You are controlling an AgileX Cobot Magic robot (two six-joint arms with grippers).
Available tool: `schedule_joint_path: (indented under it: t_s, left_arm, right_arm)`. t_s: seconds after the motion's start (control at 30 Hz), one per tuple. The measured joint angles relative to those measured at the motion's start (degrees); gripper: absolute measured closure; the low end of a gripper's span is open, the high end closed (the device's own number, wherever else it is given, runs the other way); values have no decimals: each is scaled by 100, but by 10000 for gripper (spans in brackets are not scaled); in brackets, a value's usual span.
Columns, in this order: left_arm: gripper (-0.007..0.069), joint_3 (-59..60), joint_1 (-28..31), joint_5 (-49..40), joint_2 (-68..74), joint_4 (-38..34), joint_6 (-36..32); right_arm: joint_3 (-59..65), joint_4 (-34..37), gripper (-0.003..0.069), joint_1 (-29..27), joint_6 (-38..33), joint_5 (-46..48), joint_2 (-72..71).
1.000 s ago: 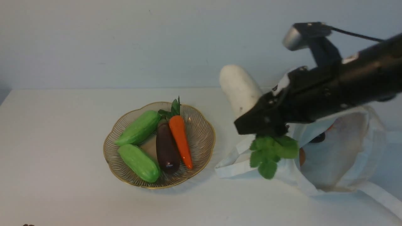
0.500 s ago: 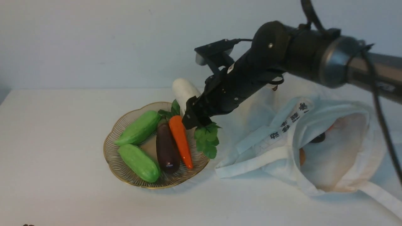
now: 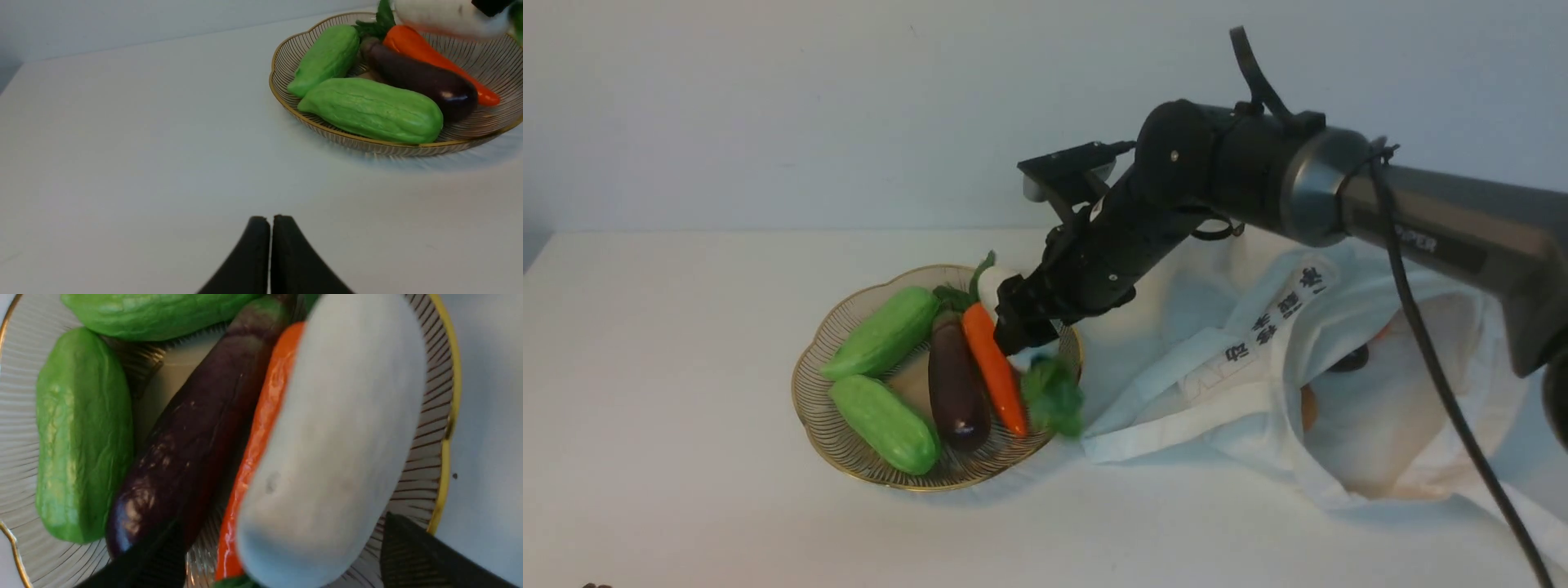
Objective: Take vegetables from cloth bag on white table place on plate.
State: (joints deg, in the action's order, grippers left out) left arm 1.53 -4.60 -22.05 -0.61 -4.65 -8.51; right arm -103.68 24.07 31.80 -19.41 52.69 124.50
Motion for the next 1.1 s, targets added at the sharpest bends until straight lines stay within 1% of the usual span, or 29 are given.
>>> schedule_joint_path:
  t_s: [0.07, 0.23, 0.27, 0.3, 0.37, 0.4, 0.43, 0.5, 0.57, 0.63, 0.7, 0.77, 0.93, 1.07, 1.1]
  left_arm:
    - [633, 0, 0, 0, 0, 0, 0]
    - [633, 0, 0, 0, 0, 0, 0]
    - [633, 0, 0, 0, 0, 0, 0]
    - [633, 0, 0, 0, 0, 0, 0]
    - [633, 0, 0, 0, 0, 0, 0]
    - [633, 0, 0, 0, 0, 0, 0]
    - [633, 0, 0, 0, 0, 0, 0]
    - [633, 0, 0, 0, 0, 0, 0]
    - [633, 0, 0, 0, 0, 0, 0]
    - [633, 0, 0, 0, 0, 0, 0]
    - [633, 0, 0, 0, 0, 0, 0]
    - [633, 0, 0, 0, 0, 0, 0]
    - [633, 0, 0, 0, 0, 0, 0]
    - [633, 0, 0, 0, 0, 0, 0]
    - [633, 0, 0, 0, 0, 0, 0]
  right_arm:
    - [0, 0, 58, 0, 0, 57, -45]
    - [-100, -34, 62, 6, 0, 167, -161]
    - [-187, -86, 86, 18, 0, 302, -236]
    - [-198, -94, 90, 17, 0, 326, -246]
    - [-413, -286, 181, 37, 139, 780, -414]
    - [-494, -390, 247, 44, 277, 952, -534]
    - [-509, -416, 260, 44, 303, 986, -560]
    - [-630, -696, 446, 51, 611, 1327, -980]
    - [-651, -832, 561, 51, 778, 1496, -1386]
    - [-666, -937, 643, 51, 942, 1627, -1956]
    - [-666, -1002, 657, 51, 994, 1666, -2283]
    - [-672, -1148, 670, 51, 1209, 1759, -2876]
    - [-610, -1521, 673, 51, 1623, 1819, -4083]
    - [10, -1682, 673, 51, 1769, 1509, -5080]
    - [449, -1774, 674, 51, 1865, 1287, -5558]
